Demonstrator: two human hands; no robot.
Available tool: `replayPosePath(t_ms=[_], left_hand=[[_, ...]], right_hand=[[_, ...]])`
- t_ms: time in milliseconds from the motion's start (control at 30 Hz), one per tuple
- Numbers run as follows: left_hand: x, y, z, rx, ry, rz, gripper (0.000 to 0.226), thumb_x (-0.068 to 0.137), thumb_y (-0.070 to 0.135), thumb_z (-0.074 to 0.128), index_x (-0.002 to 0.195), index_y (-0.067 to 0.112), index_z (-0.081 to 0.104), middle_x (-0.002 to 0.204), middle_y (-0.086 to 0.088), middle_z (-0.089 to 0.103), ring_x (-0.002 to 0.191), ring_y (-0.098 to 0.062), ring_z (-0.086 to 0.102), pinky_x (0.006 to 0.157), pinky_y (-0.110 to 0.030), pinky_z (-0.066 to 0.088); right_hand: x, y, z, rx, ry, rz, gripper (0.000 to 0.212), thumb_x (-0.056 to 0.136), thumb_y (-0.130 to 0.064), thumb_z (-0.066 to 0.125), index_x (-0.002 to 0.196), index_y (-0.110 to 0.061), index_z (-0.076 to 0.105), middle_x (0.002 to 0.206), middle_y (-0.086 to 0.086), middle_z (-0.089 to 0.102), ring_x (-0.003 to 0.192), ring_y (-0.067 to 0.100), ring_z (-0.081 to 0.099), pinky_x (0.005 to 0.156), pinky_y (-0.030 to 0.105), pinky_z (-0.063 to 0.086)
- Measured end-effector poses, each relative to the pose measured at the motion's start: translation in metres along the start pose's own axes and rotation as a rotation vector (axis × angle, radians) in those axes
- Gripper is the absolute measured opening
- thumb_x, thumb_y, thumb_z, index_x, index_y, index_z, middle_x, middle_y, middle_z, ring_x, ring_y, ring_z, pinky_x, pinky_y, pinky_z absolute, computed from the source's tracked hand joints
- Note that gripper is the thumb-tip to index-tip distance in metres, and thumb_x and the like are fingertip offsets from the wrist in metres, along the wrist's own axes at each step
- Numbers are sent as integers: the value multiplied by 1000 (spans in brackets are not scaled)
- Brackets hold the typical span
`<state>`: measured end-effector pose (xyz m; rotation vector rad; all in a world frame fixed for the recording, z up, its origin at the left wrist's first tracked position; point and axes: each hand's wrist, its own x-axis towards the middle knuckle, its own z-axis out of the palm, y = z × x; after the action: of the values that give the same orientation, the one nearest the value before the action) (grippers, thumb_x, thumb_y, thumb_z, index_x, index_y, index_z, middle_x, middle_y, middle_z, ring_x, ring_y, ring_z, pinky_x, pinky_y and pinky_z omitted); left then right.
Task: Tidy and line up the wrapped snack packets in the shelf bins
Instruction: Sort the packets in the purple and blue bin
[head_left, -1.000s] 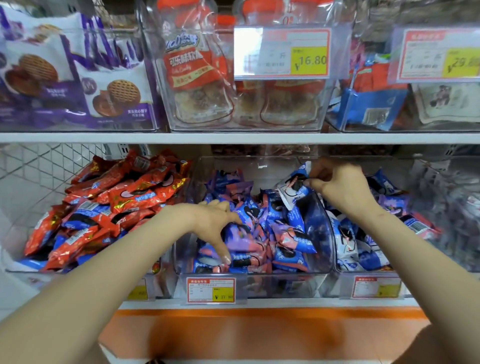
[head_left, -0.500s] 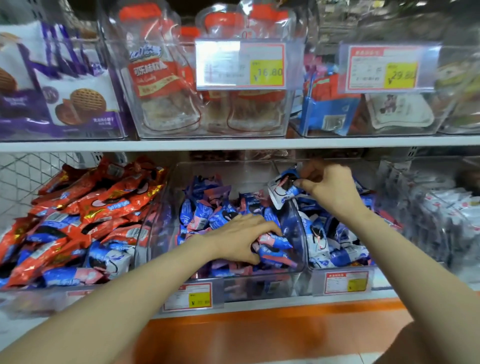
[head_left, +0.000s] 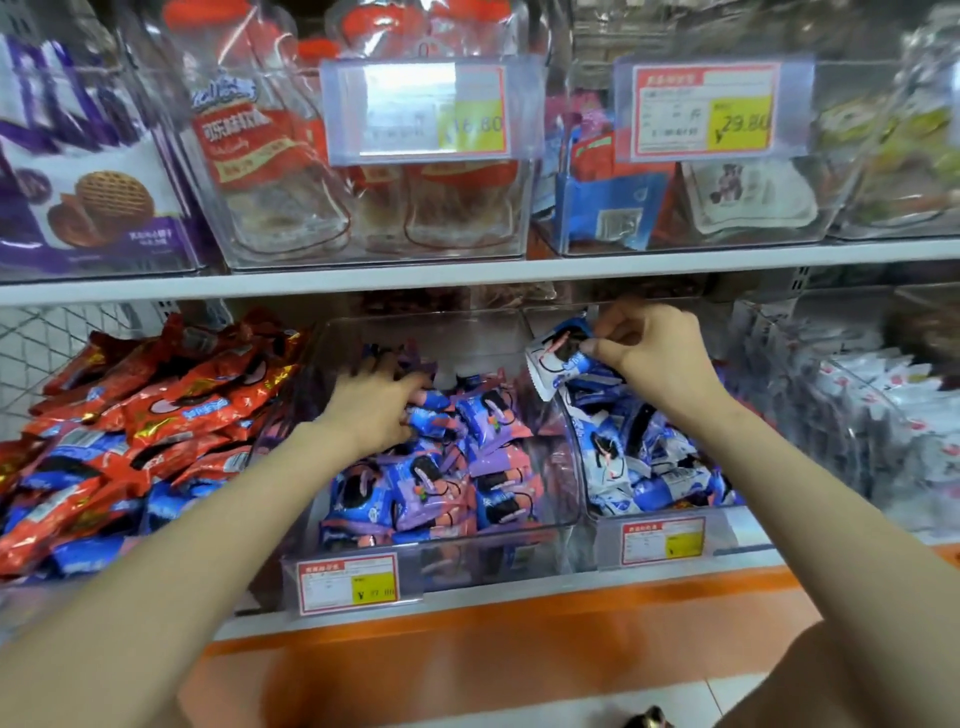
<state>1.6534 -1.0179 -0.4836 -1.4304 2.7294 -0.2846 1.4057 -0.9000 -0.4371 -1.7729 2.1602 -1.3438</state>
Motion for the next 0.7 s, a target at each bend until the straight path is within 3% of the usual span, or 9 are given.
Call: replayPosePath(t_ms=[100,267,367,500,700], left_hand=[[-2,6,-10,-70,-122,55,79,79,51,65,145,33,25,148,-7,26,138,-31,17,109,-40,19],[-3,32,-15,-149,114,396,56,84,44,62,134,31,42,142,4,36,133,-18,26,103,-30,18],[6,57,1,-86,107,547,54,85,42,60,135,30,43,143,8,38,134,-13,26,106,-31,11],[18,66,22,67,64,552,58,84,45,60,136,26,43,144,4,33,133,-19,24,107,-36,13],[21,48,12,26,32,461,42,80,36,62,119,25,52,131,2,41,125,-21,30,102,-37,22]], right_hand=[[-1,-2,-2,13,6,0,14,78,-19,75,74,-17,61,72,1,64,77,21,64,72,34,50],[-1,-3,0,7,-10,10,16,78,-21,75,73,-18,60,74,1,65,79,22,63,76,38,52],[-2,-3,1,4,-13,20,16,78,-21,75,73,-20,60,75,0,65,80,21,63,78,38,52],[-2,-2,0,-2,-11,32,16,78,-22,75,74,-20,60,73,-4,63,80,19,63,79,39,53],[-4,-3,0,-12,-14,30,16,78,-21,75,74,-20,60,70,-10,61,78,18,63,79,40,53]])
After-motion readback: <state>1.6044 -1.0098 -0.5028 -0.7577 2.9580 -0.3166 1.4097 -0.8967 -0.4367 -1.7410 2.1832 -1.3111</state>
